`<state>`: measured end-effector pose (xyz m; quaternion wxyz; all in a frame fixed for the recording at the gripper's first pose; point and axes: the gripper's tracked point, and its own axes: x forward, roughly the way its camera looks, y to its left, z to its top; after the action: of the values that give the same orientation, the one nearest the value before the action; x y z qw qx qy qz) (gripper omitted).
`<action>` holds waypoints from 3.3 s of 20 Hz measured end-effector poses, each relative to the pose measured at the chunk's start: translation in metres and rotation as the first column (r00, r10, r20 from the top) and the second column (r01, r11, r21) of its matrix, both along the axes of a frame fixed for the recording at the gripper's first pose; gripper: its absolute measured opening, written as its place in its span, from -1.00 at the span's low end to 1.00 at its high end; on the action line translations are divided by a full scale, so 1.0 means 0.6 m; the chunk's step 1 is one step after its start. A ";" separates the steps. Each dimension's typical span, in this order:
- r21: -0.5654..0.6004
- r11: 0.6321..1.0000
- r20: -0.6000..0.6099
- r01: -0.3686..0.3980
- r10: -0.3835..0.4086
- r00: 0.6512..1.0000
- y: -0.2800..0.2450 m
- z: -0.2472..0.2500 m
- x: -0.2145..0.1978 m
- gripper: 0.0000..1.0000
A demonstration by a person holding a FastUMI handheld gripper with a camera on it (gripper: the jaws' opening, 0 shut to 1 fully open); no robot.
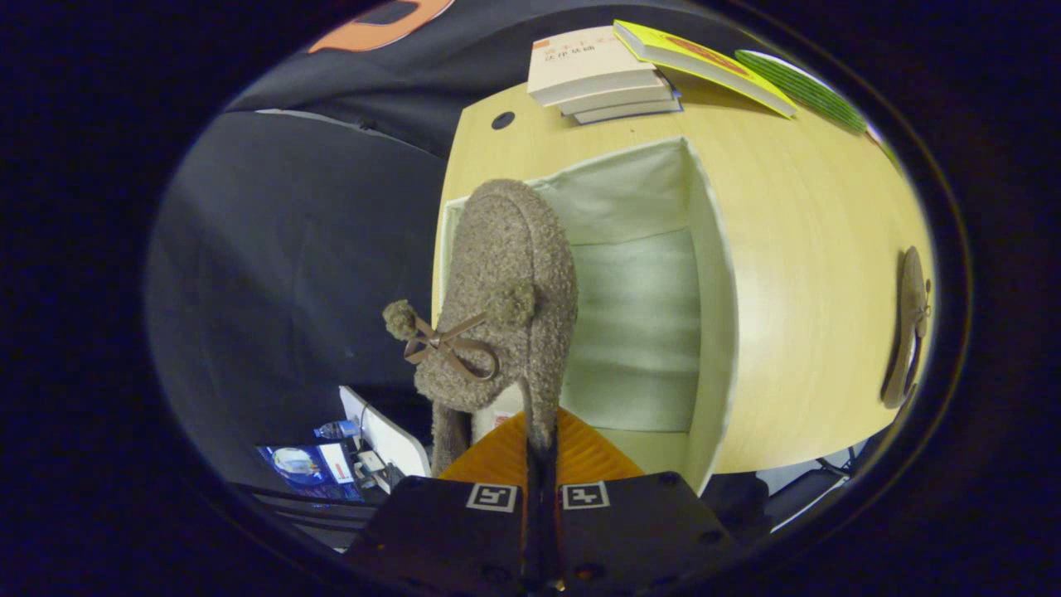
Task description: Open the storage box then place both shoes into the box .Put the left shoe in first, then the right shoe, with the right side of both shoes facing outward in a uniform manner.
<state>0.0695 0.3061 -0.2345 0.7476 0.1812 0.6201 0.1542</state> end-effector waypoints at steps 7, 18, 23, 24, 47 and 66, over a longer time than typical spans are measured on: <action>-0.023 0.998 -0.048 0.053 -0.054 0.997 0.033 -0.046 0.015 -0.81; 0.032 0.999 0.036 0.028 -0.029 0.999 0.041 0.004 0.008 0.67; 0.032 0.999 0.149 0.026 -0.031 0.988 -0.021 0.090 -0.010 0.69; 0.038 0.999 0.160 0.036 -0.042 0.986 -0.040 0.107 -0.016 0.69; -0.201 0.957 0.309 0.211 -0.143 0.940 -0.777 0.059 -0.005 0.84; -0.148 0.984 -0.009 0.101 -0.103 0.995 -0.811 -0.195 -0.020 0.02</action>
<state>0.0573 -0.1804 -0.3517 0.7607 0.1585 0.6257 0.0681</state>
